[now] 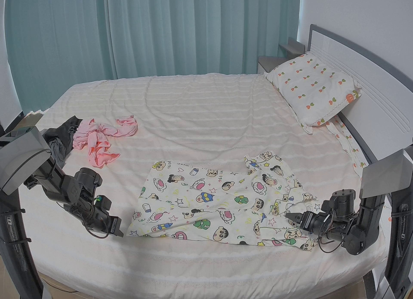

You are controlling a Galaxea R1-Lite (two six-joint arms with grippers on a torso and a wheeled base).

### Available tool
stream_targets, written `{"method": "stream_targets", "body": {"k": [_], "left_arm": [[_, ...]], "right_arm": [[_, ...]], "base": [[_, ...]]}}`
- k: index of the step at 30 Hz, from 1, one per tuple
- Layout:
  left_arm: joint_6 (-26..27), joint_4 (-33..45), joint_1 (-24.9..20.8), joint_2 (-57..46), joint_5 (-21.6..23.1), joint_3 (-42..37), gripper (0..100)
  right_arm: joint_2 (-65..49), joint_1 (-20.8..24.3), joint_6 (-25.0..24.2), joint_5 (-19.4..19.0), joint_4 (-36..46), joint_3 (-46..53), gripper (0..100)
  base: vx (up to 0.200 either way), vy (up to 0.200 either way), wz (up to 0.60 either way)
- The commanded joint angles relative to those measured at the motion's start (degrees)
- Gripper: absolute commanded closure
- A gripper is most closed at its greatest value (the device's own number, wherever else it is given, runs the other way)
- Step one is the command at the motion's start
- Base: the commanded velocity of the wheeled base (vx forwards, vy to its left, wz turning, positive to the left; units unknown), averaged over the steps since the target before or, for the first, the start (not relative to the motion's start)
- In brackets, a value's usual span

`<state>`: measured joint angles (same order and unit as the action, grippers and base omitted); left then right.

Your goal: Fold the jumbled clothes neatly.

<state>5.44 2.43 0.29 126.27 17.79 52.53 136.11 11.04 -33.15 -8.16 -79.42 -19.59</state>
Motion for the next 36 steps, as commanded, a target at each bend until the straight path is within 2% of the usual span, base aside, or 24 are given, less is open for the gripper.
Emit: {"method": "stream_targets", "body": {"k": [1, 5, 10, 16, 17, 27, 32, 36], "left_arm": [[-0.1, -0.1, 0.1, 0.3, 0.1, 0.4, 100], [-0.1, -0.2, 0.1, 0.3, 0.3, 0.3, 100], [-0.2, -0.3, 0.1, 0.3, 0.4, 0.2, 100], [-0.2, -0.5, 0.1, 0.3, 0.5, 0.0, 100], [-0.2, -0.5, 0.1, 0.3, 0.5, 0.0, 100], [-0.2, -0.5, 0.2, 0.3, 0.6, -0.1, 100], [-0.2, -0.5, 0.2, 0.3, 0.6, -0.1, 100], [-0.2, -0.6, 0.2, 0.3, 0.6, -0.1, 100]], "right_arm": [[1.4, -0.1, 0.1, -0.1, 0.6, -0.3, 0], [2.8, -0.1, 0.9, -1.1, 0.9, -1.4, 0], [3.7, -2.3, 1.2, -1.6, 2.1, -3.9, 0], [3.9, -3.4, 1.2, -5.1, 3.9, -4.5, 0], [3.9, -3.4, 1.2, -5.3, 3.9, -4.6, 100], [3.3, -4.3, 0.7, -6.3, 3.3, -4.6, 100], [0.8, -5.9, -0.3, -10.0, 3.1, -4.1, 100], [-0.2, -6.3, -2.7, -10.4, 2.3, -4.1, 100]], "base": [[0.0, 0.0, 0.0], [0.0, 0.0, 0.0], [0.0, 0.0, 0.0], [0.0, 0.0, 0.0], [0.0, 0.0, 0.0], [0.0, 0.0, 0.0], [0.0, 0.0, 0.0], [0.0, 0.0, 0.0]]}}
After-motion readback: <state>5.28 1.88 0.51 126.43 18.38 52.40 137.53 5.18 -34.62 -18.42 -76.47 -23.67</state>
